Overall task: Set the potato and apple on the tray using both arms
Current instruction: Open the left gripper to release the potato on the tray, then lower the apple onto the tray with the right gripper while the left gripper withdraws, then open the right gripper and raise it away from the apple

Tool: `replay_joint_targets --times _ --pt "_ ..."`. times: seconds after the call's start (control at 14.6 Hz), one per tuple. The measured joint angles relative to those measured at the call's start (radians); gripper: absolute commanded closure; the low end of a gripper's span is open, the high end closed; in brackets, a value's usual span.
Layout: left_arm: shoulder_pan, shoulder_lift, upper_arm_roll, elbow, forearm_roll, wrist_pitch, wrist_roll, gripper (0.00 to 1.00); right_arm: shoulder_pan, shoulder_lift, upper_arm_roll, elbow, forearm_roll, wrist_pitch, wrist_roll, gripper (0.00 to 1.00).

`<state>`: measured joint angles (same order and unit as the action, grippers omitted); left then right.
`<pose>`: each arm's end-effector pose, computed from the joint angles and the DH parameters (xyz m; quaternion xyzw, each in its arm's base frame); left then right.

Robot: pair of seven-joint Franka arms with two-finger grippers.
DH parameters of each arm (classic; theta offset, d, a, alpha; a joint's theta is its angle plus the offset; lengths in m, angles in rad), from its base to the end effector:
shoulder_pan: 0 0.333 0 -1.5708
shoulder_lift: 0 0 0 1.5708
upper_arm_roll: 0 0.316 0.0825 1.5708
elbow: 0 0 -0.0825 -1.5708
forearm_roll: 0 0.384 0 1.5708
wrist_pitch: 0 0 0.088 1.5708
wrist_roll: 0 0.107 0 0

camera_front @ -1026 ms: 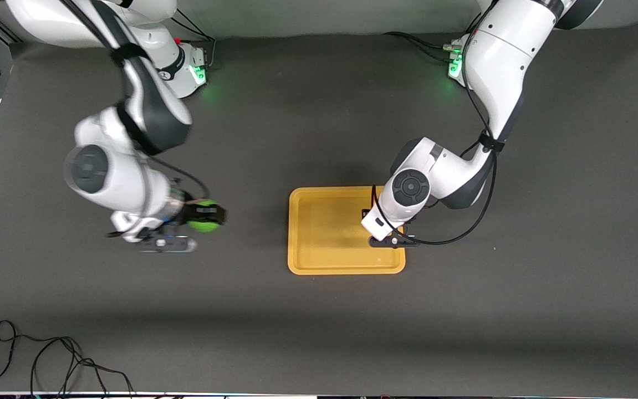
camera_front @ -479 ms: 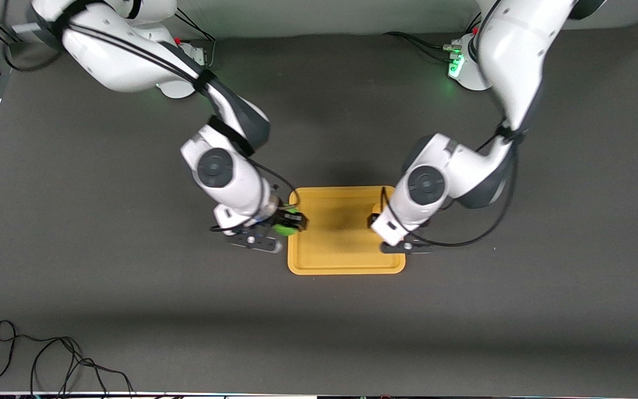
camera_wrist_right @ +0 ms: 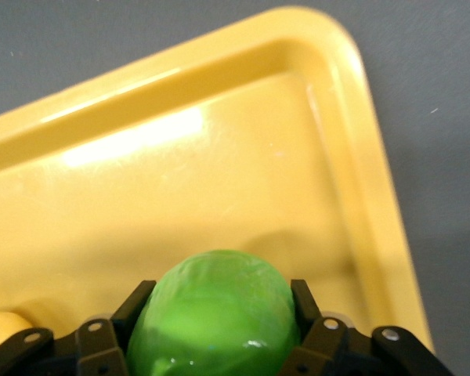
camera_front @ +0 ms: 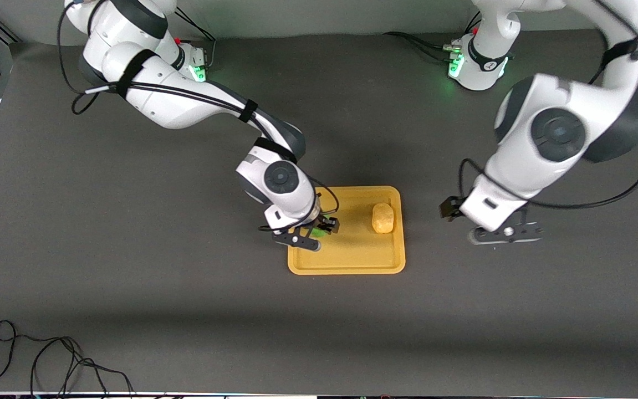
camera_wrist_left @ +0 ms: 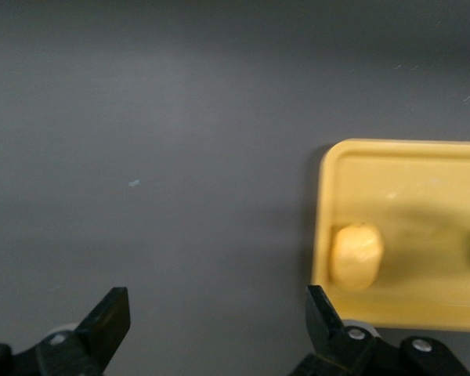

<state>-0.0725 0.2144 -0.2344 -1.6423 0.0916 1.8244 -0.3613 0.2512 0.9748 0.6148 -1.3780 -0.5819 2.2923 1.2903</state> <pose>0.5996 -0.1707 0.4886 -0.9996 -0.0174 0.0059 0.0226 0.5648 0.4808 0.2028 -0.9859 0.1531 -0.0164 0.0649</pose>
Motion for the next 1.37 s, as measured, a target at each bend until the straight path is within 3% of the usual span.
replay_joint_targets --times 0.07,0.14,0.21,0.34,0.75,1.03,1.23,1.37 --pt "0.041 -0.032 0.001 -0.002 -0.01 -0.043 0.066 0.0 0.009 0.01 0.0 0.006 -0.011 0.0 0.011 0.7" --pt "0.087 -0.062 0.003 -0.006 -0.028 -0.073 0.136 0.0 0.017 0.017 0.001 0.009 -0.015 0.0 0.015 0.59" --pt "0.133 -0.092 0.004 -0.018 -0.041 -0.086 0.196 0.0 0.026 0.023 0.001 0.013 -0.02 0.0 0.021 0.23" --pt "0.21 -0.152 0.007 -0.06 -0.053 -0.085 0.29 0.0 0.038 0.03 0.001 0.02 -0.033 0.0 0.038 0.0" --pt "0.29 -0.222 0.008 -0.121 -0.087 -0.031 0.366 0.0 -0.001 0.023 0.009 0.059 -0.036 -0.038 0.04 0.0" --pt "0.292 -0.223 0.008 -0.13 -0.088 -0.024 0.366 0.0 -0.133 -0.071 0.133 0.076 -0.025 -0.224 -0.057 0.0" --pt "0.292 -0.223 0.008 -0.132 -0.088 -0.024 0.366 0.0 -0.219 -0.233 0.134 0.063 0.124 -0.356 -0.278 0.0" --pt "0.292 -0.223 0.008 -0.135 -0.088 -0.024 0.366 0.0 -0.235 -0.349 0.037 0.064 0.266 -0.457 -0.427 0.0"
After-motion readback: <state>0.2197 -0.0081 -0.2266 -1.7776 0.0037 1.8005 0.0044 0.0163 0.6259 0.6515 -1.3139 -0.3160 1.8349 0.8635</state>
